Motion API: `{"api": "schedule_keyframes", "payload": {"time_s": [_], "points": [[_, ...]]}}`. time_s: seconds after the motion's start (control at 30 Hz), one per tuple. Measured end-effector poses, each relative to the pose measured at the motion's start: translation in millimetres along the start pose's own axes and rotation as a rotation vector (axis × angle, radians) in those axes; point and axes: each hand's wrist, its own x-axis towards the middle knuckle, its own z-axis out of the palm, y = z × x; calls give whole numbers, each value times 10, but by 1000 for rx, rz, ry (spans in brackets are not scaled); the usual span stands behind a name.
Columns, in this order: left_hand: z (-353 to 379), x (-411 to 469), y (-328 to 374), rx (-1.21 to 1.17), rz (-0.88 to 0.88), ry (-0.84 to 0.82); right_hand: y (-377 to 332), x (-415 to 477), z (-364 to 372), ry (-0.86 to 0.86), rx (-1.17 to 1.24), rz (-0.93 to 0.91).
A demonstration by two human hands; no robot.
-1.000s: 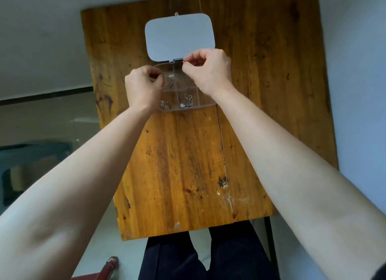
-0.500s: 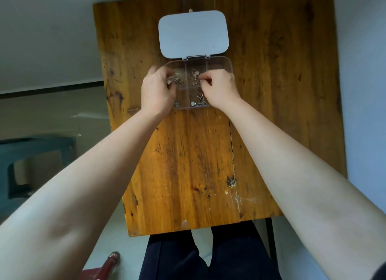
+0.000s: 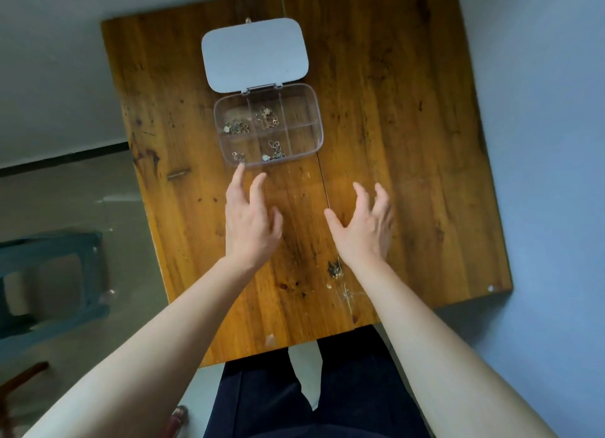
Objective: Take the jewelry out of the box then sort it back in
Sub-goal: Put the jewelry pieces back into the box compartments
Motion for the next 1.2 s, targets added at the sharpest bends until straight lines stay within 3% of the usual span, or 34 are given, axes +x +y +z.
{"api": "schedule_keyframes", "payload": {"time_s": [0.1, 0.27, 0.47, 0.67, 0.8, 0.9, 1.07, 1.2], "points": [[240, -212, 114, 108, 135, -173, 370, -256, 76, -5, -132, 173], [504, -267, 285, 317, 186, -383, 652, -434, 69, 116, 114, 172], [510, -248, 298, 353, 172, -378, 852, -457, 47, 138, 93, 296], [514, -217, 434, 343, 99, -372, 893, -363, 13, 68, 346, 135], [517, -122, 521, 311, 59, -326, 926, -163, -50, -14, 318, -16], [539, 16, 601, 309, 84, -306, 902, 127, -178, -53, 293, 42], [568, 351, 828, 333, 183, -321, 770, 802, -542, 46, 410, 76], [577, 462, 919, 384, 152, -358, 624, 1311, -810, 165, 566, 77]]}}
